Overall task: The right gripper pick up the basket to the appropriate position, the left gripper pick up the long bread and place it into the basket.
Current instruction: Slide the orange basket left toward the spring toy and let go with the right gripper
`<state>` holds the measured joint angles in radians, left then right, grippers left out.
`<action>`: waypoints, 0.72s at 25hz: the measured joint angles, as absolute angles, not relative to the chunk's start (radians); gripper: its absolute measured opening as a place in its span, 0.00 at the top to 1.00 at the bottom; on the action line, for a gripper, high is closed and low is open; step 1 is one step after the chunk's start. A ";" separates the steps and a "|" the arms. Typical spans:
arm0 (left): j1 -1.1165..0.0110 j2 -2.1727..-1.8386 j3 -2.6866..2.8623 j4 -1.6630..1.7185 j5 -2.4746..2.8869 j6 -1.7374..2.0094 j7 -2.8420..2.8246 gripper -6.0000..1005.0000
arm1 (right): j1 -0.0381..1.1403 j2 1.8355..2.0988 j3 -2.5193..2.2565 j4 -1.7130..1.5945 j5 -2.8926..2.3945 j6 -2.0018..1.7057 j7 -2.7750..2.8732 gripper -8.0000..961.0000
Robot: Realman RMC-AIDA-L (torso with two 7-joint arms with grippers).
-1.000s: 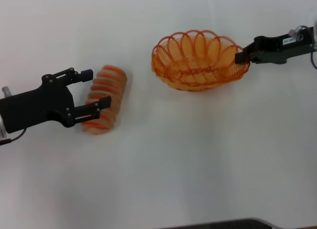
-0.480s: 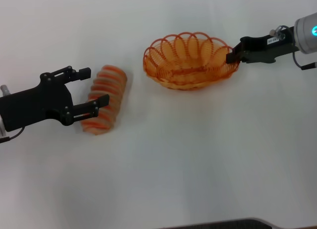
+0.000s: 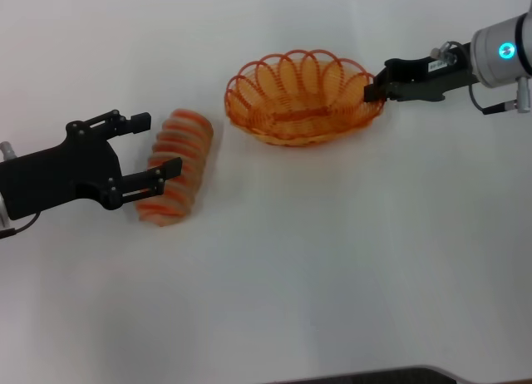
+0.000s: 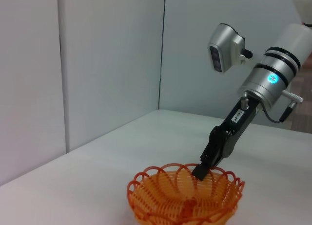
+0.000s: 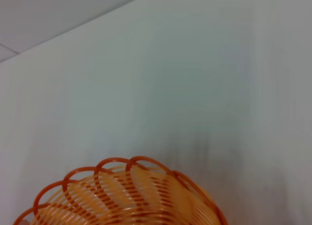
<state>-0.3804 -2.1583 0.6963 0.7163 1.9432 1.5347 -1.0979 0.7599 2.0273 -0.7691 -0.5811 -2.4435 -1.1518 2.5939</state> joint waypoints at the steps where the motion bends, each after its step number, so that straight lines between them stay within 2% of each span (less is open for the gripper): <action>1: -0.380 -2.158 0.696 0.716 1.943 1.534 -1.098 0.21 | 0.763 2.033 -0.770 -0.583 -2.444 -1.150 2.594 0.81; 18: -0.380 -2.158 0.696 0.712 1.944 1.508 -1.098 0.20 | 0.776 2.048 -0.773 -0.581 -2.442 -1.122 2.596 0.78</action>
<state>-0.3803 -2.1583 0.6964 0.7120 1.9436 1.5079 -1.0984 0.7762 2.0476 -0.7731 -0.5810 -2.4419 -1.1216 2.5955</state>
